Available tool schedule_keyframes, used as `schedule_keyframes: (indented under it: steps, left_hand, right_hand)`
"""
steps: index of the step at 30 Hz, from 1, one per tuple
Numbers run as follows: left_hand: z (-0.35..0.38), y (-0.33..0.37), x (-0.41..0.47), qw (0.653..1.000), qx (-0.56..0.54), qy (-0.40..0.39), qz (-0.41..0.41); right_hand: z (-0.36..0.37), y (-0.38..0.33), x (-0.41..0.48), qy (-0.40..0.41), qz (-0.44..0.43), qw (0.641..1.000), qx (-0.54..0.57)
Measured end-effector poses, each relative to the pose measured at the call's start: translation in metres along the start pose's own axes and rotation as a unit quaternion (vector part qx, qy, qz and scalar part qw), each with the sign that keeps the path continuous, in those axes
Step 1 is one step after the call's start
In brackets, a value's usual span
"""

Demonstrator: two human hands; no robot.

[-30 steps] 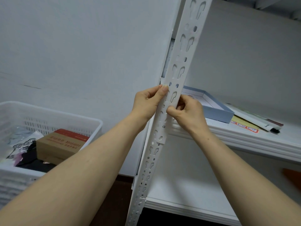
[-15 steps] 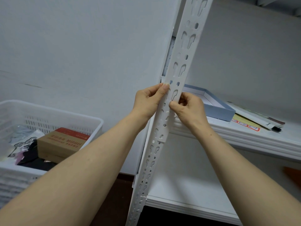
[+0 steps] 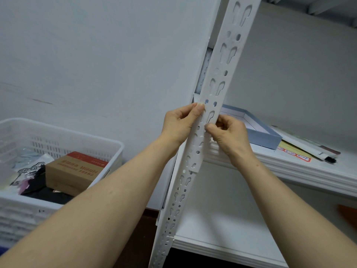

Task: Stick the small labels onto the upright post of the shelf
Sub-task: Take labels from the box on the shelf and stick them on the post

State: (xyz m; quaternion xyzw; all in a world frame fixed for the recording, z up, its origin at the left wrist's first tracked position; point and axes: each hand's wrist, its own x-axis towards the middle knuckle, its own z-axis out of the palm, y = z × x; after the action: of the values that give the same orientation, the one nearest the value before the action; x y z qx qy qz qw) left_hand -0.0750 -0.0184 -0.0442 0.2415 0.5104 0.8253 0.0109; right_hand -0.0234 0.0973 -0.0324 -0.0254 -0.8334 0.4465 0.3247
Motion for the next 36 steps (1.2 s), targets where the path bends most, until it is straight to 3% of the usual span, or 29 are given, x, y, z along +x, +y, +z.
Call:
schedule_keyframes:
  steps: [36]
  left_hand:
    - [0.0013, 0.0051, -0.0058, 1.000, -0.012, -0.006, -0.002]
  right_hand:
    - [0.0068, -0.0022, -0.0008, 0.024, -0.026, 0.998, -0.048]
